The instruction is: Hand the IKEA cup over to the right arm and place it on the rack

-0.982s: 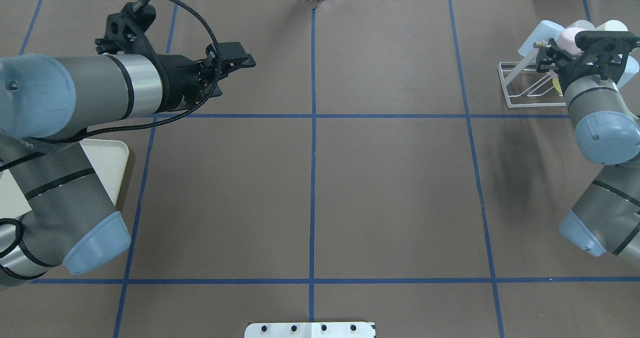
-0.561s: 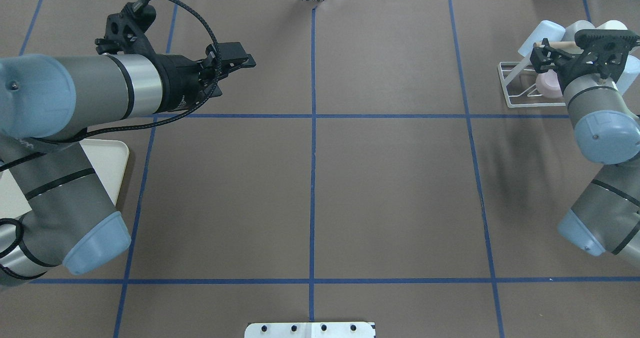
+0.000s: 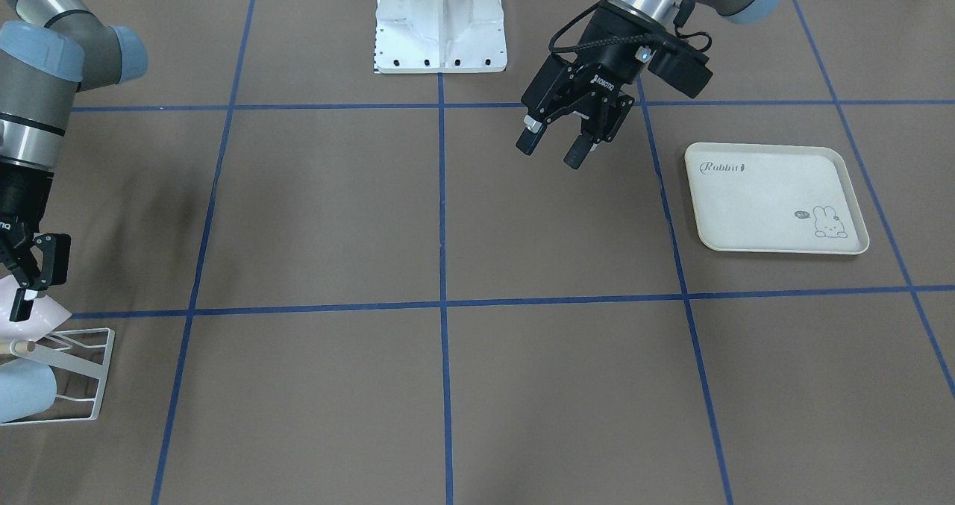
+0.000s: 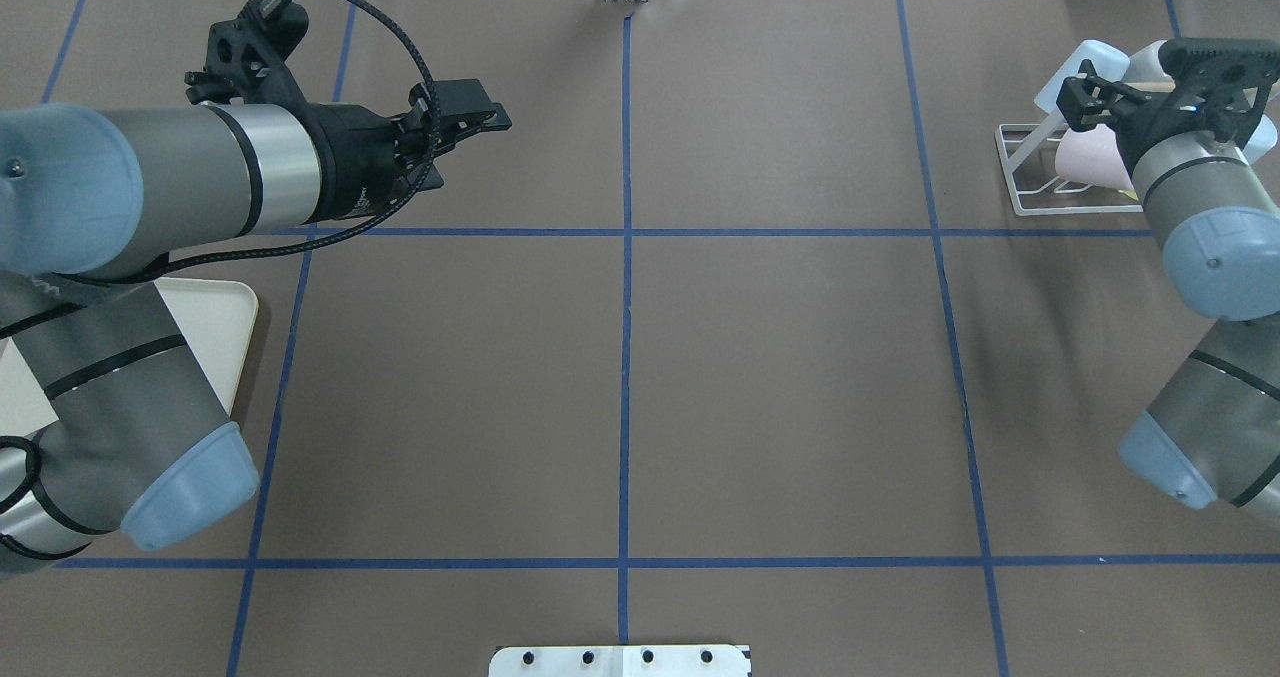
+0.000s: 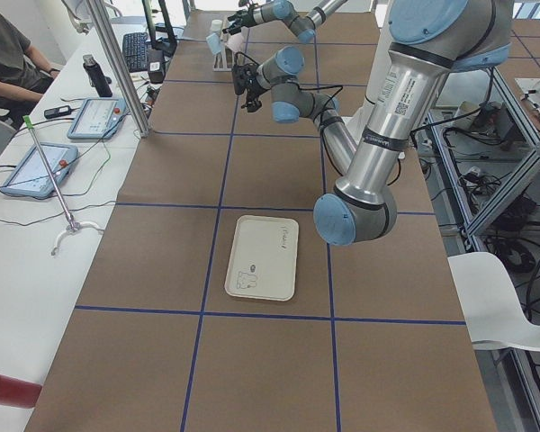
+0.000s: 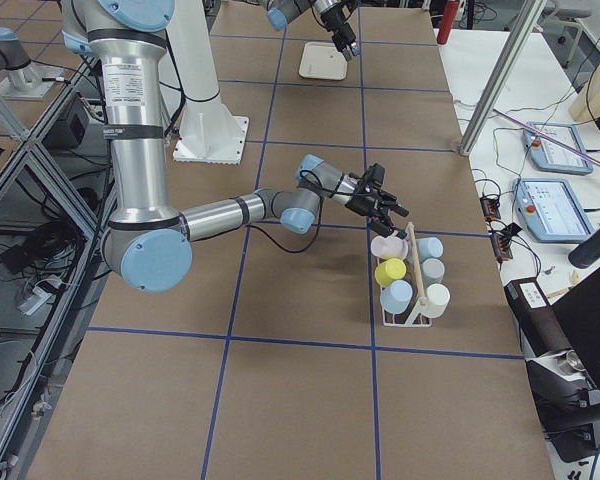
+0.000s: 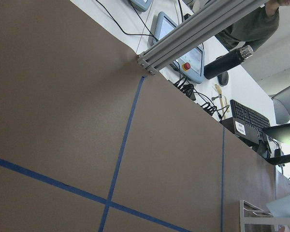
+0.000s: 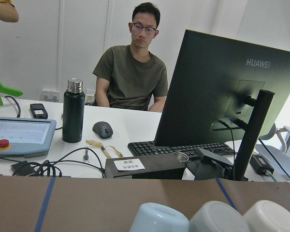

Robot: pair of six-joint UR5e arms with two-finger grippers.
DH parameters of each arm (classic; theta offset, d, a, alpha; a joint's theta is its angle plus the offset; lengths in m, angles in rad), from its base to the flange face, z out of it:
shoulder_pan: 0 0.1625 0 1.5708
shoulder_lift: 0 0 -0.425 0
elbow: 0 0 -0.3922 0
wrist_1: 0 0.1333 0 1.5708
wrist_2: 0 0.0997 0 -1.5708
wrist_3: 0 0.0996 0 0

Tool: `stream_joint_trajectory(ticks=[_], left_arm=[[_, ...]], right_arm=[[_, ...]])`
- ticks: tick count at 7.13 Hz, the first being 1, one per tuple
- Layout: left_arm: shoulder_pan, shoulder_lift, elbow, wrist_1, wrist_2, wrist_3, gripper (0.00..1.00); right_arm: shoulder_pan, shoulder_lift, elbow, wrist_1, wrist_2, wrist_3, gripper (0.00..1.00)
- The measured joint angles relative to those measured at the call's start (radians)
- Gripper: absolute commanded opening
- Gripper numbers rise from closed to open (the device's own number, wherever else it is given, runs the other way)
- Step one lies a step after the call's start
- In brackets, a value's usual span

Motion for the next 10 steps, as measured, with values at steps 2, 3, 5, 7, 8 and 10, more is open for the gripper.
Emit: stream_joint_trajectory(ticks=[2,3,5,7,8,10], left_arm=[[-0.016,0.001,-0.005,0.002,-0.011,0.016,1.0],[-0.033,0.007,-0.02,0.02,-0.021,0.054,1.0],[-0.103,0.024,-0.067,0.143,-0.044,0.271,1.0],[-0.2,0.042,-0.064,0.232,-0.093,0.554,1.0],[-0.253,0.057,-0.052,0.268,-0.136,0.713,1.0],[-0.387,0.07,0.003,0.333,-0.282,1.019,1.0]], right_arm=[[0.072,-0.003,0.057,-0.033,0.144,-0.006,1.0],[0.133,-0.003,0.098,-0.088,0.253,-0.031,1.0],[0.304,0.002,0.163,-0.25,0.536,-0.175,1.0],[0.468,0.011,0.171,-0.404,0.813,-0.368,1.0],[0.525,0.016,0.171,-0.507,0.927,-0.494,1.0],[0.614,0.02,0.167,-0.707,1.127,-0.733,1.0]])
